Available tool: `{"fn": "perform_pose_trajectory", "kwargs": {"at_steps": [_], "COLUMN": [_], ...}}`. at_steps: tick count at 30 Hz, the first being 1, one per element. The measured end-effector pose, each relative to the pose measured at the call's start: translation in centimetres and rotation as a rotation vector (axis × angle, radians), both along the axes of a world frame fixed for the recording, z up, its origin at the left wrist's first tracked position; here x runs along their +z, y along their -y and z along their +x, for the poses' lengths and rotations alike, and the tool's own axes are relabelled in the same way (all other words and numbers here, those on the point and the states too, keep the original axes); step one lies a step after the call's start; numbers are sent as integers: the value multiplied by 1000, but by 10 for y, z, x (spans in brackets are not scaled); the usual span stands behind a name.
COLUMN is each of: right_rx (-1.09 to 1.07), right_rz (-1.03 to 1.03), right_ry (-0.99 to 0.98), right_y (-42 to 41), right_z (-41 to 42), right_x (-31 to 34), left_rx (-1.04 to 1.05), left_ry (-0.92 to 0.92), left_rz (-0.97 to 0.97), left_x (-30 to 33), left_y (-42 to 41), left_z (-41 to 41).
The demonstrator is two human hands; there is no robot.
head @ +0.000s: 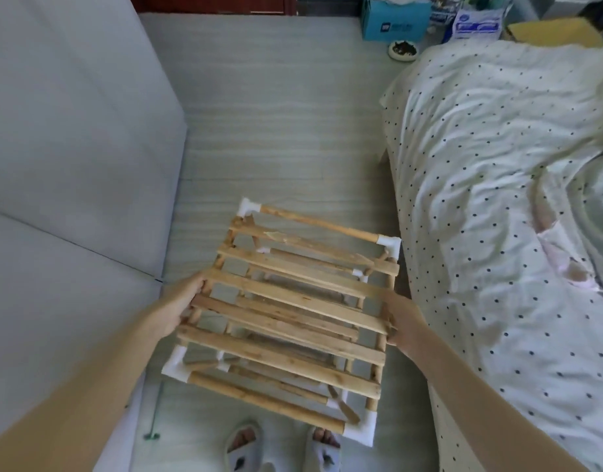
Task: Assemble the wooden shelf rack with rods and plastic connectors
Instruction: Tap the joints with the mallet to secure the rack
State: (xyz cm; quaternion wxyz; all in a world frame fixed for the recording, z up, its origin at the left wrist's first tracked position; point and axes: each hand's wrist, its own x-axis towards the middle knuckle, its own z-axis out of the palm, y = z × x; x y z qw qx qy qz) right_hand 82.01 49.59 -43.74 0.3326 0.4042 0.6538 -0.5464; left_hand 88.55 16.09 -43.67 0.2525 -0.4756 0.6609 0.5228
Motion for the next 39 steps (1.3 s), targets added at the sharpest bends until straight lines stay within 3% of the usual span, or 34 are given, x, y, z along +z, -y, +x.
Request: {"fn": "perform_pose_trajectory", "kwargs": {"at_steps": [7,19,30,39], "right_rx": [127,255,358,505], "right_rz": [-111,-164,-188,-209], "right_ry": [27,-2,-122,-205], "right_y": [10,76,181,263], "right_z": [-66,-232,-459,-701], "right_x": [77,237,323,342], "left_rx": [173,228,371,527], "left_ry": [16,-101,-217,-299], "left_rz": [15,76,89,15], "left_x": [78,237,302,328], "left_y": [6,73,155,207], "left_z": [-20,-131,-330,-536]}}
